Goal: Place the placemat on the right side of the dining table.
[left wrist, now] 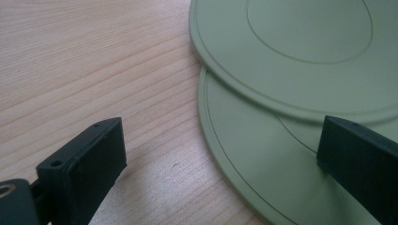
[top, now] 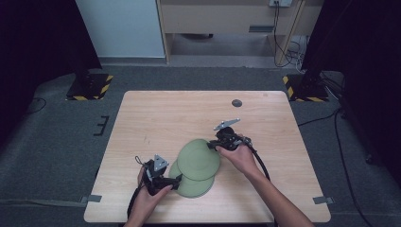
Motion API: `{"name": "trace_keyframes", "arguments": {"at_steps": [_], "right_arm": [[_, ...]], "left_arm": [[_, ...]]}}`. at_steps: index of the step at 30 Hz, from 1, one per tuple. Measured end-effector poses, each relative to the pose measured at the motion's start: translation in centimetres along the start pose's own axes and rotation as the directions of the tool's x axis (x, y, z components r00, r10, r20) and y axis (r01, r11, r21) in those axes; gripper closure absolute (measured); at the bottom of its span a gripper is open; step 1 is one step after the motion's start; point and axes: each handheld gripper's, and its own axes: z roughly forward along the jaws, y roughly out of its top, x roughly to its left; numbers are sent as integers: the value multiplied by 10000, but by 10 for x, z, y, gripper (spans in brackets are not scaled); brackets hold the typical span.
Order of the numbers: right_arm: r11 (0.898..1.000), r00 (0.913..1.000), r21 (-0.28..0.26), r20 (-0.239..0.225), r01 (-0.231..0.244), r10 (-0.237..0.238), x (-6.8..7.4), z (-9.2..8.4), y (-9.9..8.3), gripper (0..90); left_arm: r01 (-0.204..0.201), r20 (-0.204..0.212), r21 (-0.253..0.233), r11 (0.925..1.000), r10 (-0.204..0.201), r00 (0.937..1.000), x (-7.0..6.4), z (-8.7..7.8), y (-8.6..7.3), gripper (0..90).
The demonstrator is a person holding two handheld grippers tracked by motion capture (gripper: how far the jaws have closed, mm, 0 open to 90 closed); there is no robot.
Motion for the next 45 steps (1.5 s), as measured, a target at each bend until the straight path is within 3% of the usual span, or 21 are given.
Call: {"name": "trace_keyframes", "arguments": {"at_steps": [7,12,22,29,35,39,45], "right_arm": [[9994,9998,336,174,-62,56,-12,-5,-3,823],[9996,9998,256,162,-89,85,-17,-16,-5,841],[9998,9997,40,116,-212,212,-25,-36,-8,857],[9997,9998,-154,-2,-197,197,-23,-50,-7,858],[9994,9998,-311,-123,-128,124,-17,-57,-2,859],[9992,9998,-405,-209,-50,42,-14,-61,2,859],[9986,9992,-529,-389,12,-32,-7,-67,8,859]], "left_arm": [[-33,28,16,10000,33,10000,1,0,0,11],[-132,31,42,9999,132,9999,3,-3,0,18],[34,-90,-66,10000,-35,10000,10,-7,-1,18],[296,-407,-60,9995,-299,9987,19,-10,-3,19],[640,-792,-144,9978,-650,9947,28,-13,-4,20],[994,-1187,-295,9946,-1022,9877,35,-17,-6,20],[1230,-1470,-184,9922,-1244,9813,44,-19,-9,20]]}}
